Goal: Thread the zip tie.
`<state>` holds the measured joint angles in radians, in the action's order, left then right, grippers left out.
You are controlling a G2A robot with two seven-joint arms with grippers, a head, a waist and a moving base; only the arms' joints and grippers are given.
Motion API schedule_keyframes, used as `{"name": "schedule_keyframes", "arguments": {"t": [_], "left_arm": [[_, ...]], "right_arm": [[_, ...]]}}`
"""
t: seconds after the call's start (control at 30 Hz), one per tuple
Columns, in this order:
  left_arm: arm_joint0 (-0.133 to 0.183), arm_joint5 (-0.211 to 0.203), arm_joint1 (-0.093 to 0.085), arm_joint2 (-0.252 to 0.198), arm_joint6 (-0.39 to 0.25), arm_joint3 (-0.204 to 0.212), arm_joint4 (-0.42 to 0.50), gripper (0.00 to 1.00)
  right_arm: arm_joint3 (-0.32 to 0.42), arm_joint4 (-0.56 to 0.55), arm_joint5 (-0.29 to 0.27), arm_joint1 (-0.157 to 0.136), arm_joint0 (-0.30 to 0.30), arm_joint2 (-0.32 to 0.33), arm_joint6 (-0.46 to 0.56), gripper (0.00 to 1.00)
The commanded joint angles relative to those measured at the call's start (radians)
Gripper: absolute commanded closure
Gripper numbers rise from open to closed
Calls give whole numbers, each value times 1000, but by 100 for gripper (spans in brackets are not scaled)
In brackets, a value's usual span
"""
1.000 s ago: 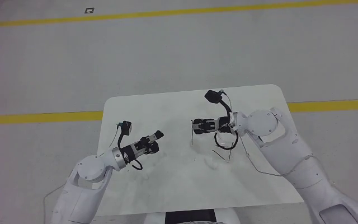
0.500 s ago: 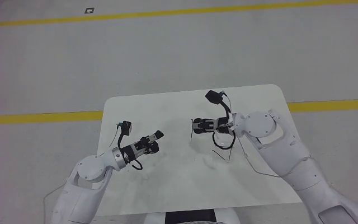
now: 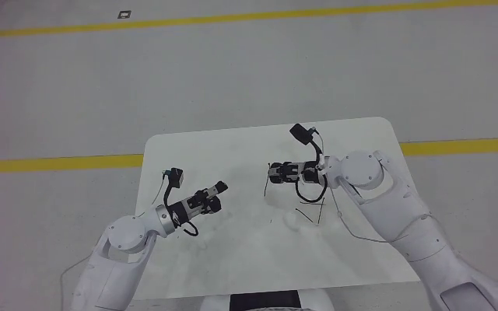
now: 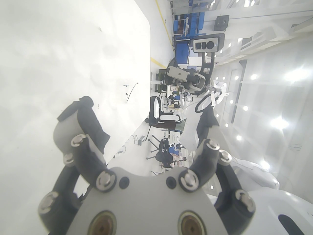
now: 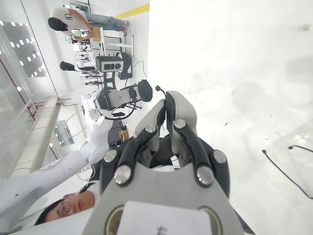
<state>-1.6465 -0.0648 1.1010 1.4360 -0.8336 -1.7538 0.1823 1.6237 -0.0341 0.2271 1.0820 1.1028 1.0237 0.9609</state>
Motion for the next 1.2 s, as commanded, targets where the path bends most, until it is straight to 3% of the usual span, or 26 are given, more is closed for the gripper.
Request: {"name": "schedule_keyframes", "arguments": {"t": [0.0,0.13,0.3,0.37,0.5,0.63,0.7,0.83,0.97,1.17], "left_arm": [[0,0,0,0,0,0,0,0],[0,0,0,0,0,0,0,0],[21,-39,-17,-16,-18,-65,-272,0],[19,-58,-22,-14,-8,-85,-340,0],[8,-136,-34,-11,8,-128,-519,0],[-14,-245,-43,-9,68,-177,-689,0],[-22,-271,-47,-12,80,-194,-756,0],[-31,-275,-57,-35,108,-246,-908,0],[-28,-275,-76,-77,123,-295,-995,0],[-28,-275,-76,-77,123,-295,-995,0]], "right_arm": [[0,0,0,0,0,0,0,100],[0,0,0,0,0,0,0,100],[0,0,0,0,0,0,0,100],[0,0,0,0,0,0,0,100],[0,0,0,0,0,0,0,100],[0,0,0,0,0,0,0,100],[0,0,0,0,0,0,0,100],[0,0,0,0,0,0,0,100],[0,0,0,0,0,0,0,100],[0,0,0,0,0,0,0,100]]}}
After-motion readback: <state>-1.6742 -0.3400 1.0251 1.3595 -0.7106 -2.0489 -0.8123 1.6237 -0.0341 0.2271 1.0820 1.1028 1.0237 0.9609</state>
